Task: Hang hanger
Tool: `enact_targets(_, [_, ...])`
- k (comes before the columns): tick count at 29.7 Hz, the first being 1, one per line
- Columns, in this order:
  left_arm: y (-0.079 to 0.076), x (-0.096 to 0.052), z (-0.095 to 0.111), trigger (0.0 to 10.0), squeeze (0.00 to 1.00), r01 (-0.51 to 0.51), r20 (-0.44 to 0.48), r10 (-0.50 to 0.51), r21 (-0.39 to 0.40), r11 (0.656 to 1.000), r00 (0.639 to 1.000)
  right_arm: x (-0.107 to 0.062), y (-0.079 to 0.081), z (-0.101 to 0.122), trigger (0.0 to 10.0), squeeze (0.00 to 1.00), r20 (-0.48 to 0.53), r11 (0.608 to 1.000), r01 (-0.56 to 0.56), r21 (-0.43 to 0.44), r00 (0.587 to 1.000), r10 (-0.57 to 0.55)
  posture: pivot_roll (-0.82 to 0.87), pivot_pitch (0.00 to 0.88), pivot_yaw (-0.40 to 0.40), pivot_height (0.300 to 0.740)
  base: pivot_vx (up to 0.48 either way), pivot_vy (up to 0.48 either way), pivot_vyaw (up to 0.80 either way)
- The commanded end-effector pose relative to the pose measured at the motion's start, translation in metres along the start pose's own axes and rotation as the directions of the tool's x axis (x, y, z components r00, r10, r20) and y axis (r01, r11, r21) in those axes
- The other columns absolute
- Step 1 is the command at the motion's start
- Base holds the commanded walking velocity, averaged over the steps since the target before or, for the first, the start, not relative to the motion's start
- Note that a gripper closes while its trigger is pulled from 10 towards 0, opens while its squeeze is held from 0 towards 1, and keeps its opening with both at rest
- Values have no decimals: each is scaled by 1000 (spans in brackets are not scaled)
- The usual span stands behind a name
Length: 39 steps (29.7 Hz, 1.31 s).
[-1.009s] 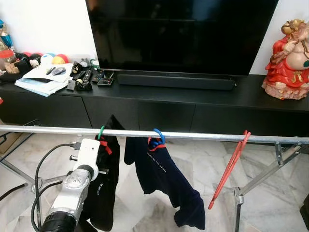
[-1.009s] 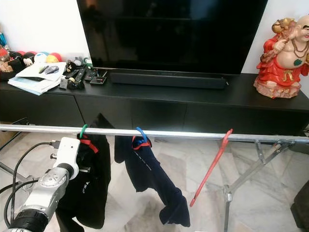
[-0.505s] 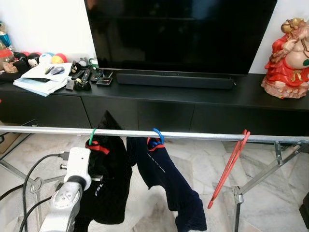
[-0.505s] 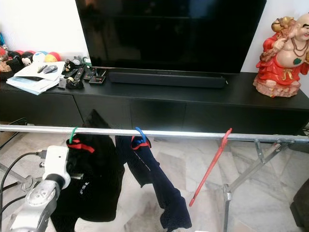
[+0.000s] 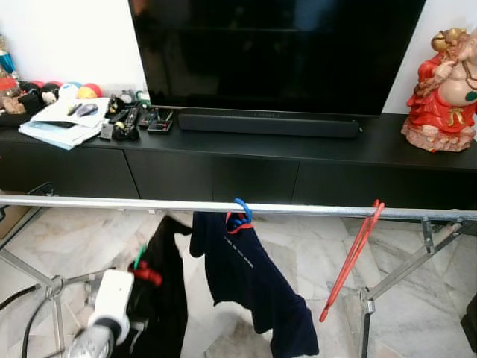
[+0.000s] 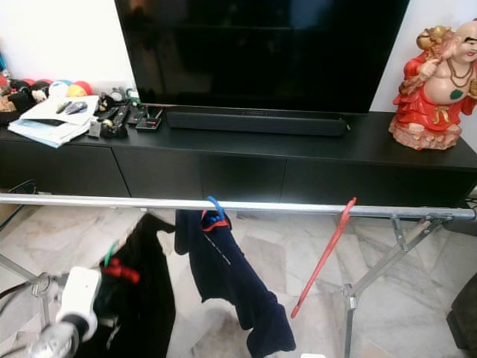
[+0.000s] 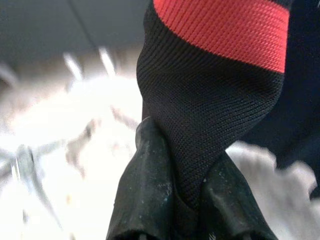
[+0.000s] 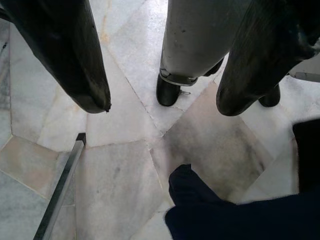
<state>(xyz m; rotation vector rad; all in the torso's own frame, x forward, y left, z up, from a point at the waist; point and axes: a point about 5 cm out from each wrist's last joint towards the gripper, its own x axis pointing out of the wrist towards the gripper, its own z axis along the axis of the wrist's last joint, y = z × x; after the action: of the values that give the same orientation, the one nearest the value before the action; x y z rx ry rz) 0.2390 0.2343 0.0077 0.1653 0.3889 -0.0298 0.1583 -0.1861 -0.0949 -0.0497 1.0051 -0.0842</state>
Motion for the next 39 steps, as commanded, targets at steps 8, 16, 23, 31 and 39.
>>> enact_targets(8, [-12, -9, -65, 10000, 0, 9, -302, -2, 23, 1000, 953, 0, 2, -3, 10000, 0, -13, 1000, 2, 13, 1000, -2, 60, 6, 37, 740, 0, 0, 0])
enact_targets(16, [-21, -24, -94, 10000, 0, 43, -451, -15, 51, 998, 892, 0, 1, -2, 10000, 0, -11, 1000, 9, 25, 1000, -8, 52, 0, 48, 740, 0, 0, 0])
enact_targets(23, [-10, -12, -74, 10000, 0, -53, -320, 81, 96, 994, 944, 0, 1, -3, 10000, 0, -14, 1000, 11, 28, 1000, -11, 44, 0, 62, 740, 0, 0, 0])
enact_targets(31, [-18, 8, -25, 10000, 0, -42, -11, 42, -17, 999, 999, -1, 1, -5, 10000, 0, -18, 1000, 9, 23, 1000, -9, 38, 0, 79, 740, 0, 0, 0])
enact_targets(39, [-14, -1, -11, 10000, 0, -69, 131, 79, -76, 995, 988, -1, 0, -7, 10000, 0, -23, 1000, 11, 20, 1000, -10, 43, 0, 79, 740, 0, 0, 0])
